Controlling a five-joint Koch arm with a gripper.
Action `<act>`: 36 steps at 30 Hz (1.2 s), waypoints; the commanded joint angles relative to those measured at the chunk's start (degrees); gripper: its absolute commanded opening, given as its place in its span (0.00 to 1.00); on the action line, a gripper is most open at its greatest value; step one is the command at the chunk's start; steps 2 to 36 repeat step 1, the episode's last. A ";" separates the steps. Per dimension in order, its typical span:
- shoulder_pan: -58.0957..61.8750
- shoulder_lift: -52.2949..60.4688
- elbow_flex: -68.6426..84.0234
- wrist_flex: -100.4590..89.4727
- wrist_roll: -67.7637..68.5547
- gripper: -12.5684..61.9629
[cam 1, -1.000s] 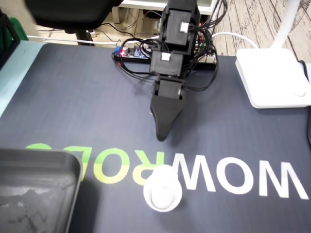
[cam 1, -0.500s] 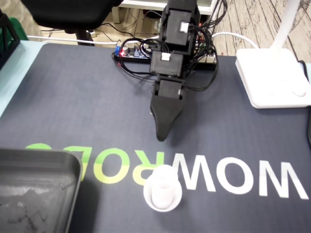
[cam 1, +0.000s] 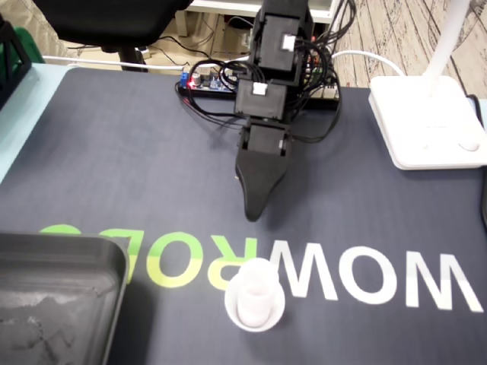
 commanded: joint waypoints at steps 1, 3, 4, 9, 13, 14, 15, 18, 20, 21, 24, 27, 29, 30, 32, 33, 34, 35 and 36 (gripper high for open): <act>-0.18 4.31 1.85 0.44 0.09 0.62; -0.18 4.31 1.85 0.44 0.09 0.62; -0.18 4.31 1.85 0.44 0.09 0.62; -0.18 4.31 1.85 0.44 0.09 0.62; -0.18 4.31 1.85 0.44 0.09 0.62; -0.18 4.31 1.85 0.44 0.09 0.62; -0.18 4.31 1.85 0.44 0.09 0.62; -0.18 4.31 1.85 0.44 0.09 0.62; -0.18 4.31 1.85 0.44 0.09 0.62; -0.18 4.31 1.85 0.44 0.09 0.62; -0.18 4.31 1.85 0.44 0.09 0.62; -0.18 4.31 1.85 0.44 0.09 0.62; -0.18 4.31 1.85 0.44 0.09 0.62; -0.18 4.31 1.85 0.44 0.09 0.62; -0.18 4.31 1.85 0.44 0.09 0.62; -0.18 4.31 1.85 0.44 0.09 0.62; -0.18 4.31 1.85 0.44 0.09 0.62; -0.18 4.31 1.85 0.44 0.09 0.62; -0.18 4.31 1.85 0.44 0.09 0.62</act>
